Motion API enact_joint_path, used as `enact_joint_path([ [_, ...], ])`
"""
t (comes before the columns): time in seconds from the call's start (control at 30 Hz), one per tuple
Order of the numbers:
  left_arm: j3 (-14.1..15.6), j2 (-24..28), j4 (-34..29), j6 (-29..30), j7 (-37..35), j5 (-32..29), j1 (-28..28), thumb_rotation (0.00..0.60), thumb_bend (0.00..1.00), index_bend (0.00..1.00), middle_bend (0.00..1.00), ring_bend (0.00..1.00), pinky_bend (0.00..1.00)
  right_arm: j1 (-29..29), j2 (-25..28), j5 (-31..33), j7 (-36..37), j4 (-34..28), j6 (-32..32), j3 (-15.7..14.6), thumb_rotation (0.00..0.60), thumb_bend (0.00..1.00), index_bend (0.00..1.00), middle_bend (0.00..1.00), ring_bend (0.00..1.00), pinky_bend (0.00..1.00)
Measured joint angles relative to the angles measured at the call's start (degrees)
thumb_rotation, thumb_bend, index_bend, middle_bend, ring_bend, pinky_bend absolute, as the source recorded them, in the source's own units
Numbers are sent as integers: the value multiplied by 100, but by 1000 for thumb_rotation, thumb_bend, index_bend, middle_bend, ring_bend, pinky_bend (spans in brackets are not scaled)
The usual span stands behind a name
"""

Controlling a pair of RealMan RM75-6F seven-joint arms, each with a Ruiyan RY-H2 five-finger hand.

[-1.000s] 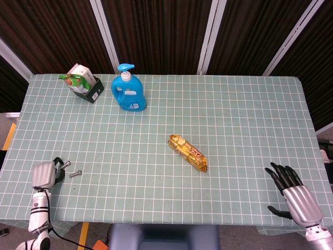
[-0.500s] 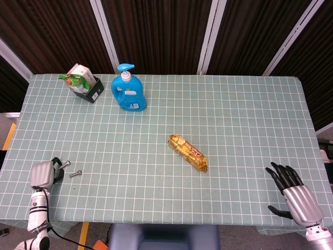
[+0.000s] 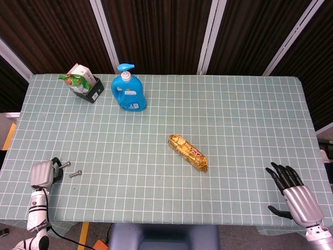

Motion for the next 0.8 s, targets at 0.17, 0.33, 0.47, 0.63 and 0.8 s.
enact_joint_path([
  [0.17, -7, 10, -18, 26, 4, 1, -3, 600, 422, 533, 1000, 1000, 1000, 1, 0, -1, -1, 0, -3, 0, 600, 149, 0, 0, 0, 0],
  [0.33, -28, 57, -112, 160, -5, 42, -3, 600, 427, 533, 1000, 1000, 1000, 0, 0, 3, 1, 2, -4, 0, 600, 149, 0, 0, 0, 0],
  [0.47, -34, 126, -242, 274, 3, 88, 4, 600, 427, 532, 1000, 1000, 1000, 3, 0, 2, 0, 2, -9, 0, 600, 149, 0, 0, 0, 0],
  [0.63, -30, 230, -472, 400, 46, 145, 21, 600, 427, 531, 1000, 1000, 1000, 7, -1, 5, 5, 2, -17, 1, 600, 149, 0, 0, 0, 0],
  [0.8, -11, 337, -737, 494, 155, 193, 31, 600, 427, 529, 1000, 1000, 1000, 4, 6, 1, 14, 2, -8, 0, 600, 149, 0, 0, 0, 0],
])
